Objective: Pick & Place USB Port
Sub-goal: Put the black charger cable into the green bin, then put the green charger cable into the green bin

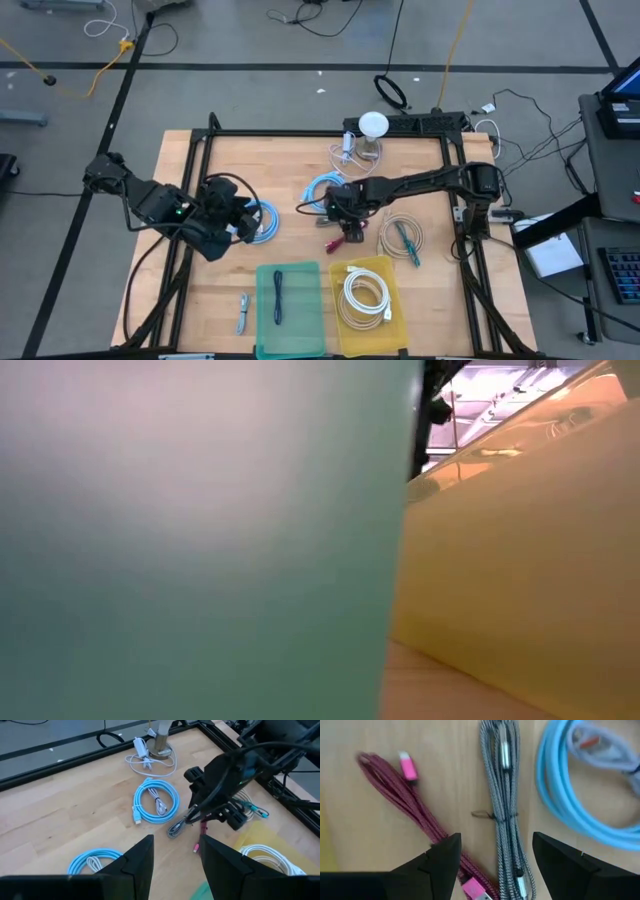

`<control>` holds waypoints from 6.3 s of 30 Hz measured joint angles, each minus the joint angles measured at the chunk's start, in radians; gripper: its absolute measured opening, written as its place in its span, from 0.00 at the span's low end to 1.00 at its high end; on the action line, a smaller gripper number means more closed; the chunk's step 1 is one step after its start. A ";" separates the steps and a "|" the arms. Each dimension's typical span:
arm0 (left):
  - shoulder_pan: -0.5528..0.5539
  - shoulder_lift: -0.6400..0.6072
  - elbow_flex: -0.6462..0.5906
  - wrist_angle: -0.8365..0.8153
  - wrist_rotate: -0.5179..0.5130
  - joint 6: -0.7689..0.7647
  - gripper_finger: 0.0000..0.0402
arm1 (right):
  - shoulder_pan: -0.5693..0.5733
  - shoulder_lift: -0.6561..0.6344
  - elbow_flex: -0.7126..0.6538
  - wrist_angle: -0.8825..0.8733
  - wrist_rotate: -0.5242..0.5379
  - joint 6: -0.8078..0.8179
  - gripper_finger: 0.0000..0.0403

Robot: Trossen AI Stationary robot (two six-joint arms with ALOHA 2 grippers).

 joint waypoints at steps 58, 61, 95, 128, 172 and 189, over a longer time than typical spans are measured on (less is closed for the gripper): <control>-0.107 0.101 -0.002 0.283 -0.129 -0.078 0.40 | 0.454 -0.144 0.030 0.718 -0.149 1.333 0.02; -0.138 0.173 -0.002 0.426 -0.124 -0.078 0.40 | 0.517 -0.094 0.031 0.728 -0.059 1.345 0.02; -0.350 0.346 0.001 0.705 -0.284 -0.204 0.03 | 0.652 0.090 0.130 0.610 0.366 1.776 0.02; -0.369 0.346 0.001 0.726 -0.283 -0.168 0.06 | 0.626 0.154 0.130 1.023 0.239 1.628 0.37; 0.071 0.331 0.002 0.495 0.406 0.417 0.06 | 0.398 -0.504 -0.527 -0.319 0.048 1.497 0.49; 0.125 0.326 0.002 0.494 0.433 0.492 0.06 | 0.353 -0.505 -0.568 -0.170 0.116 1.421 0.58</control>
